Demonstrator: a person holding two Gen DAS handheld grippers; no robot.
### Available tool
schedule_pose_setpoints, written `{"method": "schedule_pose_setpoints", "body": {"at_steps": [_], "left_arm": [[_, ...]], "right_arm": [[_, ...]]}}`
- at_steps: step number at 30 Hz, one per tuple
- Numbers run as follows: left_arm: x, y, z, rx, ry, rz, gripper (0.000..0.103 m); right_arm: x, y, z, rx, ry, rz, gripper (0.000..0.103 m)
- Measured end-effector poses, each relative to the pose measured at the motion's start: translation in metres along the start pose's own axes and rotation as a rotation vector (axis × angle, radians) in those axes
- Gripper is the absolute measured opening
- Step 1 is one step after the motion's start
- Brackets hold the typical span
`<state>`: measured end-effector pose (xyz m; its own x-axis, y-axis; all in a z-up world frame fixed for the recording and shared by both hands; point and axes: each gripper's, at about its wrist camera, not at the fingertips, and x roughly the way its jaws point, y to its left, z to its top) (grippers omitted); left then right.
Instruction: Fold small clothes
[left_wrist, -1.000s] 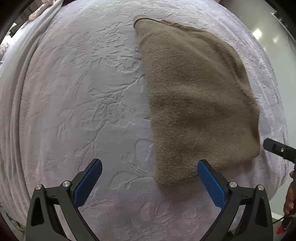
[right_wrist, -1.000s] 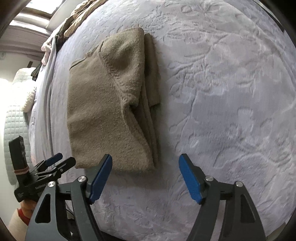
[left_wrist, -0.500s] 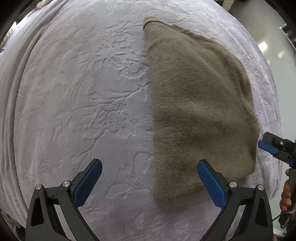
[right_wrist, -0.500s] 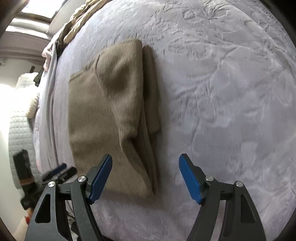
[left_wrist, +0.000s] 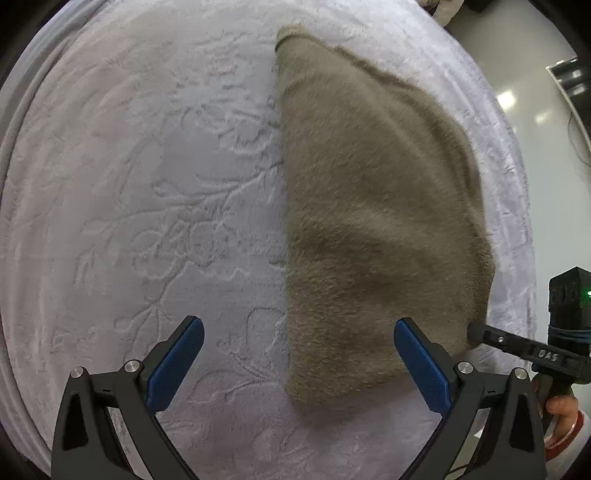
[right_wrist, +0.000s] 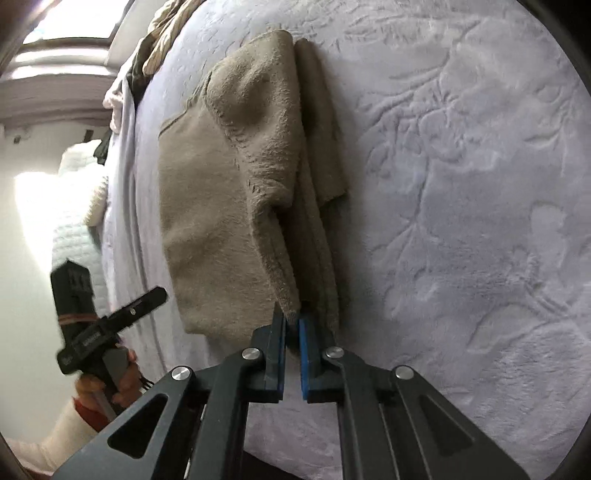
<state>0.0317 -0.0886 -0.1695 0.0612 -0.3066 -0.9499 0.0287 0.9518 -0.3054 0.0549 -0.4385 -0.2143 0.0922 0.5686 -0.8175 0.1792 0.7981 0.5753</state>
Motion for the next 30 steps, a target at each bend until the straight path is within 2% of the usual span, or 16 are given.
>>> {"method": "schedule_pose_setpoints", "body": {"at_steps": [3,8,11,12,13,15,28,30], "left_arm": [[0.005,-0.003,0.001,-0.010,0.009,0.010,0.103],[0.003,-0.008,-0.001,-0.001,-0.002,0.025,0.103],[0.002,-0.005,0.000,-0.004,-0.006,0.030,0.103],[0.002,-0.005,0.000,-0.006,-0.008,0.030,0.103],[0.005,-0.009,0.003,-0.009,-0.009,0.031,0.103],[0.006,-0.010,0.003,-0.009,-0.007,0.034,0.103],[0.005,-0.015,0.009,0.028,-0.020,0.038,0.103],[0.003,-0.015,0.012,0.027,-0.027,0.018,0.103]], "right_arm": [[0.010,-0.008,0.000,-0.002,0.023,-0.049,0.006],[0.003,-0.008,0.003,0.004,0.021,-0.023,0.010],[-0.012,-0.008,0.008,-0.006,-0.011,-0.046,0.025],[-0.015,-0.008,0.009,-0.006,-0.020,-0.047,0.034],[-0.020,-0.008,0.012,-0.003,-0.032,-0.047,0.048],[-0.025,-0.009,0.017,0.000,-0.051,-0.054,0.061],[-0.019,0.002,0.042,-0.032,-0.050,-0.066,0.061],[-0.020,0.003,0.048,-0.041,-0.055,-0.062,0.061]]}}
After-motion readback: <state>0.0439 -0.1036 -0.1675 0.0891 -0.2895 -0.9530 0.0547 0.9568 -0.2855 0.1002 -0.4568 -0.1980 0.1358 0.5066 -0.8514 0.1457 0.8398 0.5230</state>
